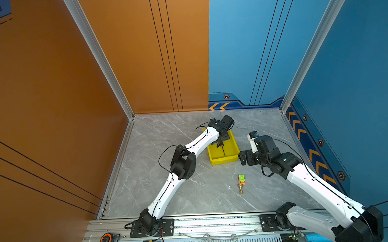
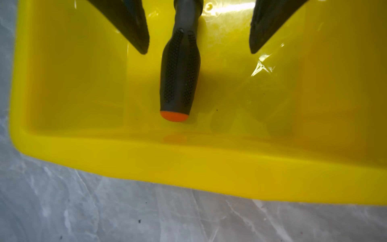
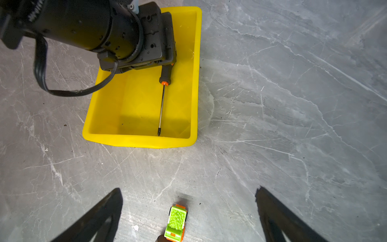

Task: Put the screwdriver in the bin
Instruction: Place the screwdriver in the bin.

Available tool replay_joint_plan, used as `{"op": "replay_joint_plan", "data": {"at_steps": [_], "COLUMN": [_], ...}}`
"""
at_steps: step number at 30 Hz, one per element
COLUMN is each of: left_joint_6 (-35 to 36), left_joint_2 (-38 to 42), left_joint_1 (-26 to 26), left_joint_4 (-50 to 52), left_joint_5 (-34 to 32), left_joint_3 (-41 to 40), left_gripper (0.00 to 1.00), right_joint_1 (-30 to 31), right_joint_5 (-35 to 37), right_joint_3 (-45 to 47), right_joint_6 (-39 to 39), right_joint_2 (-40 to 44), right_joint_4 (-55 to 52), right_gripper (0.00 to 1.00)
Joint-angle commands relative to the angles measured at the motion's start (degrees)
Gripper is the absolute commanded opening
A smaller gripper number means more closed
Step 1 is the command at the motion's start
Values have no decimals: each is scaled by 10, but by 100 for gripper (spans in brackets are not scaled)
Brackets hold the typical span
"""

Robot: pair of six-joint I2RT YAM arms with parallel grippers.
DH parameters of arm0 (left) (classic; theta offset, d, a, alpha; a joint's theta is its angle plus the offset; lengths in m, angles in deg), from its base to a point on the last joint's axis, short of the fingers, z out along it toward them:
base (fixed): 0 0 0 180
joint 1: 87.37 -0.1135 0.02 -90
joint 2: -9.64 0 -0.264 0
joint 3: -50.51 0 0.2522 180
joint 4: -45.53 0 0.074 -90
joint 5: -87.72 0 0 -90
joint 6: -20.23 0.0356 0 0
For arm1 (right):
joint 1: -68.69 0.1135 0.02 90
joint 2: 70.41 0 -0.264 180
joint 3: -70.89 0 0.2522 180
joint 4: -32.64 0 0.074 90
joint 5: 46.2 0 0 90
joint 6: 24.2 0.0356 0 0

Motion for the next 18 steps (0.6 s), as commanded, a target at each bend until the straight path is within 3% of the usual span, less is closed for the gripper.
{"op": "replay_joint_plan", "data": {"at_steps": [1,7,12,18], "left_joint_6": [69,124,177,232], "left_joint_2": [60,138,229,373], "left_joint_1": [13,23,21,4], "left_joint_4": [-3,-6,-44,-139], "left_joint_5": [20,27,20,21], "left_joint_3": [-3,-65,-167,-370], "left_gripper": [84,99,98,98], "right_joint_1": [-6,-16,-21,-41], "right_joint_5": [26,36,78,113], "right_joint_3": [-24,-48,-65,-57], "right_joint_6": [-6,-1,3,34], "right_joint_2": [8,10,23,51], "right_joint_4": [-4,-4,-16,-24], "right_gripper": [100,100,100,100]}}
